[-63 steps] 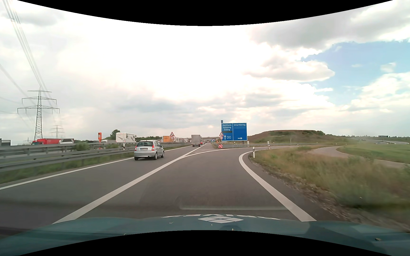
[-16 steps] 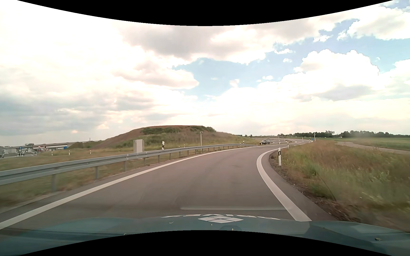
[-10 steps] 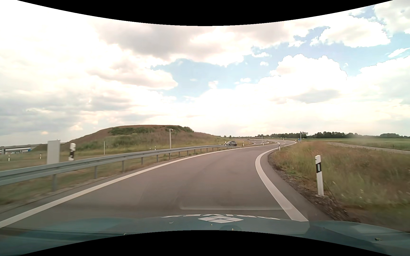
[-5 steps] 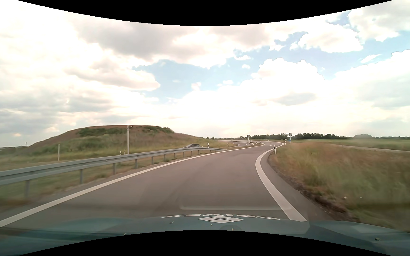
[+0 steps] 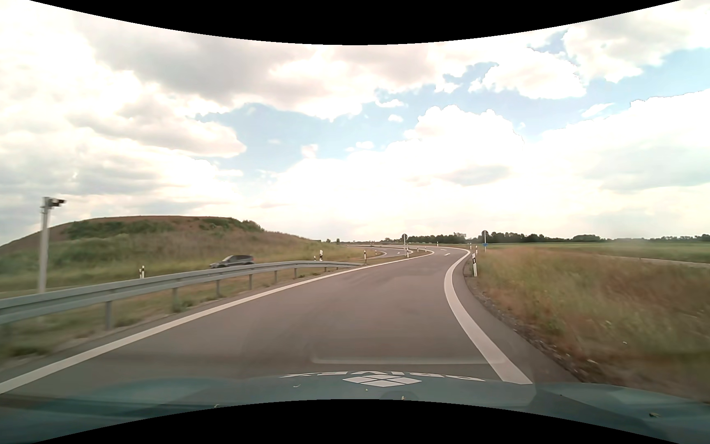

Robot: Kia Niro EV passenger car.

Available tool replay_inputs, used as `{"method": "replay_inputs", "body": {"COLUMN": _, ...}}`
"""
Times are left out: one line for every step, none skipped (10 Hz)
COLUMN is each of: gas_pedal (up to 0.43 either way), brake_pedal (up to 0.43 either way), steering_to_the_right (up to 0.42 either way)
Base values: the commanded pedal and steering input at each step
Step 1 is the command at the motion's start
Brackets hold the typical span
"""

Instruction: Follow the waypoints while adhering to traffic rules and regulations

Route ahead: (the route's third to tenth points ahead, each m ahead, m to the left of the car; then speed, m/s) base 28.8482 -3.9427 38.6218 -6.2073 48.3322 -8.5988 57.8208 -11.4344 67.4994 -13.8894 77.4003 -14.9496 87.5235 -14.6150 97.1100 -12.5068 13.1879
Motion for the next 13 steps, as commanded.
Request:
{"method": "replay_inputs", "body": {"gas_pedal": 0.220, "brake_pedal": 0.000, "steering_to_the_right": 0.063}}
{"method": "replay_inputs", "body": {"gas_pedal": 0.220, "brake_pedal": 0.000, "steering_to_the_right": 0.062}}
{"method": "replay_inputs", "body": {"gas_pedal": 0.220, "brake_pedal": 0.000, "steering_to_the_right": 0.062}}
{"method": "replay_inputs", "body": {"gas_pedal": 0.220, "brake_pedal": 0.000, "steering_to_the_right": 0.062}}
{"method": "replay_inputs", "body": {"gas_pedal": 0.220, "brake_pedal": 0.000, "steering_to_the_right": 0.061}}
{"method": "replay_inputs", "body": {"gas_pedal": 0.228, "brake_pedal": 0.000, "steering_to_the_right": 0.060}}
{"method": "replay_inputs", "body": {"gas_pedal": 0.228, "brake_pedal": 0.000, "steering_to_the_right": 0.057}}
{"method": "replay_inputs", "body": {"gas_pedal": 0.228, "brake_pedal": 0.000, "steering_to_the_right": 0.055}}
{"method": "replay_inputs", "body": {"gas_pedal": 0.228, "brake_pedal": 0.000, "steering_to_the_right": 0.055}}
{"method": "replay_inputs", "body": {"gas_pedal": 0.228, "brake_pedal": 0.000, "steering_to_the_right": 0.054}}
{"method": "replay_inputs", "body": {"gas_pedal": 0.228, "brake_pedal": 0.000, "steering_to_the_right": 0.054}}
{"method": "replay_inputs", "body": {"gas_pedal": 0.228, "brake_pedal": 0.000, "steering_to_the_right": 0.052}}
{"method": "replay_inputs", "body": {"gas_pedal": 0.228, "brake_pedal": 0.000, "steering_to_the_right": 0.050}}
